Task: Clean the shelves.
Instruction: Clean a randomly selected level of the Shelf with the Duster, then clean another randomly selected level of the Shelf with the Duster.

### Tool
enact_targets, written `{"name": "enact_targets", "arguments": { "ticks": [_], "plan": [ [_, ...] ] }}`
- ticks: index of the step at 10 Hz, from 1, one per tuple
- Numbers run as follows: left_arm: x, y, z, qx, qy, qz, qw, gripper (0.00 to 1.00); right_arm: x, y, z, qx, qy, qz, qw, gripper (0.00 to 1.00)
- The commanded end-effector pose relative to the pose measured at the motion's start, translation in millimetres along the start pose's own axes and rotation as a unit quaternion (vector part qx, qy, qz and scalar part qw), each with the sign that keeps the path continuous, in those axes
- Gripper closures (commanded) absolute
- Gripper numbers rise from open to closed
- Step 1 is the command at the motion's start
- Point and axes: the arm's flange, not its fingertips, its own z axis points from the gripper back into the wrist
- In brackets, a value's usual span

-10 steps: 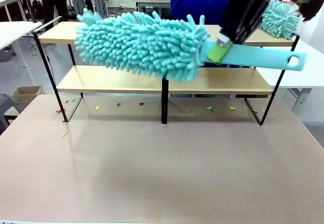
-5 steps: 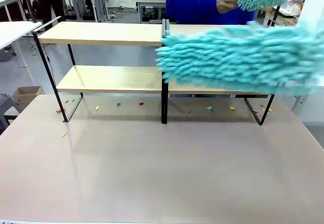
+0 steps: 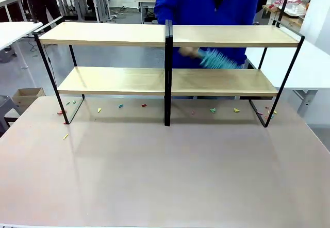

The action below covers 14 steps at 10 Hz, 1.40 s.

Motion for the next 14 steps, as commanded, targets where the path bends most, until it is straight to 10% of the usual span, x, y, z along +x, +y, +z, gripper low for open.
{"name": "enact_targets", "arguments": {
  "ticks": [1,14],
  "plan": [
    [-1.4,-1.0,-1.9,0.004,0.003,0.002,1.000,0.00,-5.0,-20.7,12.3,0.051,-0.084,0.025,0.995,0.88],
    [-1.4,-1.0,-1.9,0.004,0.003,0.002,1.000,0.00,-4.3,-25.8,31.9,0.033,-0.079,-0.008,0.996,0.88]
  ]
}}
